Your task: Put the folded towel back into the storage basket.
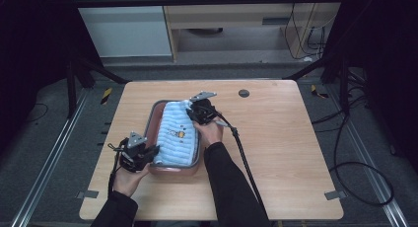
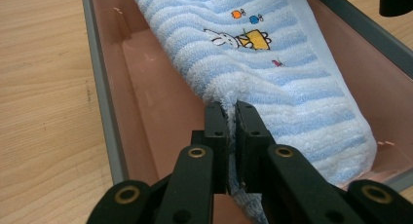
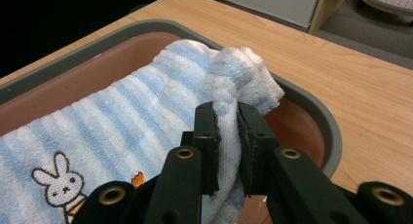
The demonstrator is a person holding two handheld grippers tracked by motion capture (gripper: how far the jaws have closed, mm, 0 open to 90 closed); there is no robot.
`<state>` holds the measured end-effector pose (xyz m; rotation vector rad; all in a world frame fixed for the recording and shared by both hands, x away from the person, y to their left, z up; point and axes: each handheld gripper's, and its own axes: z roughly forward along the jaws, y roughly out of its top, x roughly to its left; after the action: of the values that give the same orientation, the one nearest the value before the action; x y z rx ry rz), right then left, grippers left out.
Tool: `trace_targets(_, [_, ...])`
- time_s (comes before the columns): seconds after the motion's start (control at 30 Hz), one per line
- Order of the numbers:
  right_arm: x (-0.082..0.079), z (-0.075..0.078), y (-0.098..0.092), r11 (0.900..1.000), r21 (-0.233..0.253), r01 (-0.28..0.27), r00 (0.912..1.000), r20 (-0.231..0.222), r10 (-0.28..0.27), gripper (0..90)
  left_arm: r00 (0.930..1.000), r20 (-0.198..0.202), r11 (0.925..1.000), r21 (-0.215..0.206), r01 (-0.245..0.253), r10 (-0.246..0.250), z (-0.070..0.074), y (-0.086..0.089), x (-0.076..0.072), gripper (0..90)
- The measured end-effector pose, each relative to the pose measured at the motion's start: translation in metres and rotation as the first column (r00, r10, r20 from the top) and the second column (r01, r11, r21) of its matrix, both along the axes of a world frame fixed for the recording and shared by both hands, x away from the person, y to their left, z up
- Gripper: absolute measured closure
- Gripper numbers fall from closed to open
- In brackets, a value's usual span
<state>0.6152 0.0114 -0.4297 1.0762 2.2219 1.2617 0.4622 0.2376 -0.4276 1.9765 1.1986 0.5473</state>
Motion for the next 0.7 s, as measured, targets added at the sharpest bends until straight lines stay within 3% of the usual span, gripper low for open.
trace_targets(0.2, [0.001, -0.003, 0.001, 1.000, -0.022, -0.003, 0.9999, -0.013, 0.002, 73.4, 0.9997, -0.019, 0.9999, 0.009, -0.013, 0.014, -0.002, 0.002, 0.002, 80.5])
trace_targets(0.37, [-0.002, -0.001, -0.003, 1.000, -0.024, 0.009, 0.9999, 0.007, -0.009, 68.4, 0.9984, 0.010, 0.9982, -0.022, -0.055, 0.055, 0.001, 0.008, 0.003, 68.3])
trace_targets(0.5, [-0.004, 0.004, -0.007, 1.000, -0.016, 0.015, 0.9997, 0.020, -0.014, 66.8, 0.9974, 0.020, 0.9971, -0.034, -0.068, 0.069, 0.004, 0.012, 0.003, 65.4])
trace_targets(0.67, [-0.013, 0.021, -0.021, 1.000, 0.011, 0.020, 0.9976, 0.066, -0.021, 60.2, 0.9953, 0.055, 0.9950, -0.065, -0.076, 0.079, 0.012, 0.016, -0.001, 59.9])
trace_targets(0.7, [-0.016, 0.024, -0.024, 0.999, 0.021, 0.024, 0.9972, 0.070, -0.025, 57.3, 0.9945, 0.077, 0.9949, -0.077, -0.065, 0.071, 0.016, 0.016, -0.003, 57.5])
